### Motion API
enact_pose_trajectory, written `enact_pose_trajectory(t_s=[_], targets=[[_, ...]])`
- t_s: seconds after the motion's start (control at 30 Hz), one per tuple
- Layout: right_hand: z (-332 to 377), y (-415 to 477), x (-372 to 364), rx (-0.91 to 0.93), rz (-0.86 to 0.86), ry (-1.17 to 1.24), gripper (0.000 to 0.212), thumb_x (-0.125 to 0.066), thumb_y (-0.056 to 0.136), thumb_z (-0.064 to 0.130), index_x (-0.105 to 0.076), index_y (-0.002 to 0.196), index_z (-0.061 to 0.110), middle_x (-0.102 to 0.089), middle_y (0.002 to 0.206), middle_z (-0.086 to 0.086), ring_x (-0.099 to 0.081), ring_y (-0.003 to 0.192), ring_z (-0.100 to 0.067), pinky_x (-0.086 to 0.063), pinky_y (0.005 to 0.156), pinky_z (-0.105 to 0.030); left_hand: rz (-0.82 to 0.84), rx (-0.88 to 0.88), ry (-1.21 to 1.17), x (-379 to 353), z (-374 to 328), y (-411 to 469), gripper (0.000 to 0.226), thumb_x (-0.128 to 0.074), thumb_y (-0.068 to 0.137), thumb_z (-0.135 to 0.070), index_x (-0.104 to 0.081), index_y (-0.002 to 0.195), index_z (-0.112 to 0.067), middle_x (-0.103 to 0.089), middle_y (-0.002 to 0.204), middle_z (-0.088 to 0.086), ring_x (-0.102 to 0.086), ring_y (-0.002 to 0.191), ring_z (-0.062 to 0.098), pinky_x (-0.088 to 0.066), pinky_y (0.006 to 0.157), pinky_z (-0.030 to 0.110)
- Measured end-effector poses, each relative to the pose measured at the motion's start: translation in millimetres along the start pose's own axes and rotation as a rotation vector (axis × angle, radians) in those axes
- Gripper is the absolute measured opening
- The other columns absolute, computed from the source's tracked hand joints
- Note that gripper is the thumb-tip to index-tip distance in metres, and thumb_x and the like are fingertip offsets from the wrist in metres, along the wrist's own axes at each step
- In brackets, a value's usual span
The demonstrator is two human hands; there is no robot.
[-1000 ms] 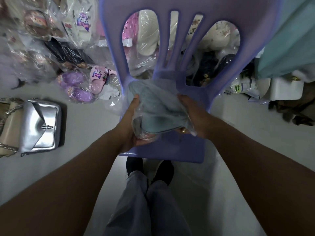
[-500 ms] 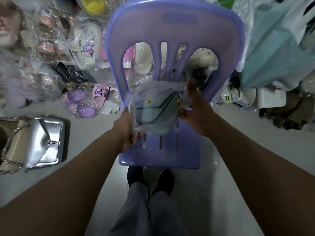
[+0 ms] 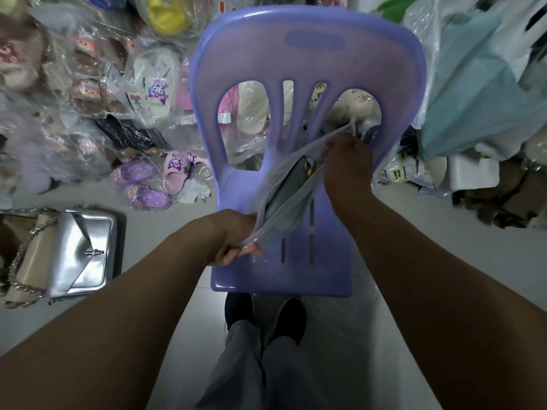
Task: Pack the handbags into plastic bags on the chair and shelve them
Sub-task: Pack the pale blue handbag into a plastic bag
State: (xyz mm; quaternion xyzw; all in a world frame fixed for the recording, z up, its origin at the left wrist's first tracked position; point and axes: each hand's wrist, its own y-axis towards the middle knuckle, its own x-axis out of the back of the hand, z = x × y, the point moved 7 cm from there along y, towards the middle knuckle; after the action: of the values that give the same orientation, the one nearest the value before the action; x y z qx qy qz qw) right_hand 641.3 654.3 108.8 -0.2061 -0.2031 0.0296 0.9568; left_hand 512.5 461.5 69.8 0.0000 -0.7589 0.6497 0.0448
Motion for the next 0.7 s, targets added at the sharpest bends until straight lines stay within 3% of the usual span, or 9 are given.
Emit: enact_pose_trajectory(t_s=[0.07,0.13,0.2,0.27,0.33,0.43,0.5,0.57,0.7], targets=[[12,-4,-4,0.035,0.0,-0.021,0.04,-0.034,0.099,0.031,-0.064,0.108,0.005,-0.069,0.111,-0.018,-0.063,0.1,-0.037,-0.05,0.088,-0.05,0.104,-0.007,0.154,-8,-6,-12,0.011,-0.058,0.095,-0.023,-0.065,0.09,-0.015,-0.075,0.078,-0.005,-0.048,0.044,0.003,-0.031,0.043,0.011],[20,-4,-7,0.089,0.011,-0.029,0.037,-0.032,0.094,0.034,-0.056,0.107,0.01,-0.068,0.109,-0.018,-0.063,0.098,-0.037,-0.05,0.088,-0.052,0.213,0.026,0.195,-15,-5,-18,0.032,-0.055,0.096,-0.041,-0.07,0.106,-0.015,-0.078,0.097,-0.006,-0.069,0.066,0.008,-0.051,0.06,0.017],[26,-3,-12,0.156,0.04,-0.1,0.025,-0.033,0.097,0.03,-0.053,0.098,0.014,-0.067,0.1,-0.015,-0.062,0.092,-0.035,-0.049,0.087,-0.053,0.107,0.027,0.234,-5,-5,-16,0.039,-0.056,0.094,-0.045,-0.071,0.11,-0.012,-0.076,0.106,0.002,-0.072,0.087,0.021,-0.058,0.076,0.029],[34,-3,-18,0.222,0.076,-0.173,0.023,-0.035,0.097,0.03,-0.052,0.091,0.017,-0.066,0.096,-0.014,-0.061,0.089,-0.034,-0.049,0.086,-0.051,-0.307,-0.136,0.259,30,-16,5,0.038,-0.059,0.092,-0.042,-0.066,0.107,-0.008,-0.071,0.111,0.012,-0.067,0.092,0.03,-0.057,0.084,0.037],[42,-4,-28,0.281,0.139,-0.24,0.024,-0.036,0.098,0.031,-0.054,0.091,0.016,-0.066,0.097,-0.016,-0.06,0.092,-0.036,-0.048,0.086,-0.05,-0.622,-0.511,0.104,56,-40,3,0.046,-0.065,0.083,-0.05,-0.059,0.112,-0.015,-0.066,0.114,0.011,-0.063,0.097,0.032,-0.054,0.09,0.041],[55,-7,-47,0.366,0.269,-0.39,0.025,-0.035,0.106,0.024,-0.057,0.109,0.011,-0.064,0.113,-0.018,-0.057,0.103,-0.037,-0.045,0.091,-0.048,-0.6,-0.881,-0.011,65,-70,-5,0.078,-0.078,0.072,-0.051,-0.044,0.139,-0.027,-0.056,0.133,0.005,-0.058,0.118,0.024,-0.052,0.098,0.044],[62,-9,-57,0.399,0.329,-0.452,0.029,-0.032,0.109,0.025,-0.055,0.119,0.011,-0.061,0.126,-0.017,-0.056,0.113,-0.037,-0.043,0.093,-0.042,-0.498,-0.918,0.028,61,-91,-7,0.1,-0.088,0.073,-0.036,-0.028,0.153,-0.026,-0.045,0.147,0.001,-0.05,0.128,0.018,-0.048,0.104,0.037],[66,-8,-65,0.377,0.367,-0.454,0.03,-0.031,0.109,0.028,-0.056,0.117,0.013,-0.061,0.127,-0.015,-0.057,0.113,-0.032,-0.039,0.086,-0.033,-0.385,-0.94,-0.011,54,-112,-9,0.108,-0.087,0.075,-0.02,-0.016,0.157,-0.026,-0.043,0.147,0.002,-0.052,0.123,0.019,-0.05,0.098,0.033],[64,-10,-74,0.293,0.505,-0.426,0.028,-0.034,0.108,0.028,-0.061,0.109,0.021,-0.064,0.118,-0.005,-0.054,0.1,-0.017,-0.034,0.077,-0.023,-0.607,-0.93,0.029,59,-130,-17,0.113,-0.082,0.072,-0.025,-0.011,0.159,-0.02,-0.034,0.156,0.011,-0.04,0.139,0.023,-0.037,0.106,0.029]])
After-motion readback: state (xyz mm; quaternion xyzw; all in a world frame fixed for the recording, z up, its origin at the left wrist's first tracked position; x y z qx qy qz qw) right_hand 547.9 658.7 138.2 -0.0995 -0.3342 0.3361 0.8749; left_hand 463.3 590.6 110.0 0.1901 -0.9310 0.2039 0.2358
